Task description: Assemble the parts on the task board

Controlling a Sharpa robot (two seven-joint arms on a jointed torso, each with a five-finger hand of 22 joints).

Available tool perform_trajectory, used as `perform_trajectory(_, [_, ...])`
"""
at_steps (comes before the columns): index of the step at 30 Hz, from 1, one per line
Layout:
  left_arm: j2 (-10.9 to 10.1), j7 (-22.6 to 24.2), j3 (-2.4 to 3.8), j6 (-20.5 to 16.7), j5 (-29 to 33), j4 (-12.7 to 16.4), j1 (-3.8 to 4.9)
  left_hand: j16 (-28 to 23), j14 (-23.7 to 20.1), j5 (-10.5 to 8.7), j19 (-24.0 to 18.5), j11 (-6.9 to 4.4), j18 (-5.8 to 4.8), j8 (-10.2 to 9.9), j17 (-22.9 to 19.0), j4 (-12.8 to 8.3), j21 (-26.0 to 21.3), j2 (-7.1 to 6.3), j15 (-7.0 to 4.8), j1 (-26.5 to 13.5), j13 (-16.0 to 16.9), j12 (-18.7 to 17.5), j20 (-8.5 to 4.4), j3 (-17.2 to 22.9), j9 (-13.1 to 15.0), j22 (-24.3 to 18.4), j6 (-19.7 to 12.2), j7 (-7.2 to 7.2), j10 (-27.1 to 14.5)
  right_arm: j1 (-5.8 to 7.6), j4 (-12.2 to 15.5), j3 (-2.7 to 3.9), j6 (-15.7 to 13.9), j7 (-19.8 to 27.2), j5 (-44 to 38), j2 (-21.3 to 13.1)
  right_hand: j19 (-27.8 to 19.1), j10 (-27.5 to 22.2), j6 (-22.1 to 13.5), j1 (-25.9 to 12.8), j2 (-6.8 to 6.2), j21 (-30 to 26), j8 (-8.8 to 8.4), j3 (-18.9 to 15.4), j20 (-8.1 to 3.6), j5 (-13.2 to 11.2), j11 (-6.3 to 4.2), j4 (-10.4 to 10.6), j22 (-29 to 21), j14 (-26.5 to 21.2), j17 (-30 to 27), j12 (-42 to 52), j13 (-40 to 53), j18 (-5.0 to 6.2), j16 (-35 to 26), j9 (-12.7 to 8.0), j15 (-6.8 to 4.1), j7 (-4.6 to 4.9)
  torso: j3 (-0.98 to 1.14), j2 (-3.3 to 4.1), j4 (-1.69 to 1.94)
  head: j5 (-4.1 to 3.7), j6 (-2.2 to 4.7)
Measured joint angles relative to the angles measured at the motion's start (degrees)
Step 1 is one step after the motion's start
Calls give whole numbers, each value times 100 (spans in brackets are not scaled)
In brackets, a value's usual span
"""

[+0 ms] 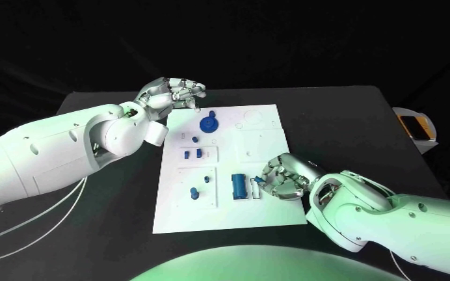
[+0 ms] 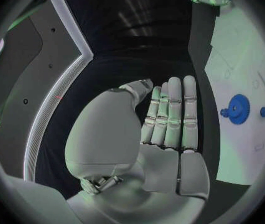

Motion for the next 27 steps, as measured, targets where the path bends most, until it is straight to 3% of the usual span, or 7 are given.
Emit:
perform_trajectory(3, [0, -1, 0, 1, 0, 1, 0, 0, 0, 0, 0, 0, 0, 0, 0, 0, 0, 0, 0, 0, 0, 0, 0, 0, 0, 0, 0, 0, 0, -8, -36, 0, 62, -14, 33, 57, 0, 0, 0, -162, 7, 0, 111, -83, 0, 7, 0, 68, 0, 0, 0, 0, 0, 0, 0, 13, 0, 0, 1, 0, -3, 4, -12])
perform_trajectory(7, [0, -3, 0, 3, -1, 3, 0, 0, 0, 0, 0, 0, 0, 0, 0, 0, 0, 0, 0, 0, 0, 0, 0, 0, 0, 0, 0, 0, 0, -19, -67, 0, 142, -35, 59, 108, 0, 0, 0, -302, 0, 0, 131, -216, 0, 36, 0, 168, 0, 0, 0, 0, -1, 0, 0, 208, 0, 0, 1, -1, -5, 4, -29])
perform_trajectory(15, [2, -10, -1, 6, -2, 0, 2, 0, -21, 0, 0, 0, -1, 0, -1, 0, 0, 0, 21, 0, -1, 0, 0, 0, -1, 0, 0, 0, 0, -33, -100, -1, 228, -92, 75, 171, 0, 20, 112, -512, -2, 0, 121, -422, 0, -39, 21, 362, 2, 0, -1, 44, -1, 0, 0, 209, 0, -68, 2, -3, -8, 1, -34])
perform_trajectory(19, [2, -13, -1, 7, -3, 0, 2, 0, -21, 0, 0, 0, 0, 0, -1, 0, 0, 0, 21, 0, -1, 0, 0, 0, 4, 0, 0, 0, 0, -33, -106, 3, 242, -118, 73, 179, 0, 20, 160, -587, 29, 0, 129, -591, 0, 105, 21, 438, 4, 0, -1, 75, -1, 0, 0, 201, 0, -76, 2, -3, -7, 0, -37])
perform_trajectory(27, [1, -20, -1, 10, -3, 0, 1, 0, -21, 0, 0, 0, 0, 0, -2, 0, 0, 0, 21, 0, -1, 0, 0, 0, 5, 0, 0, 0, 0, -35, -118, 1, 293, -186, 50, 182, 0, 57, 191, -607, 23, 0, 129, -700, 0, 138, 16, 513, 4, 0, -1, 163, -2, 0, 0, 206, 0, -81, 1, -3, -6, -12, -46])
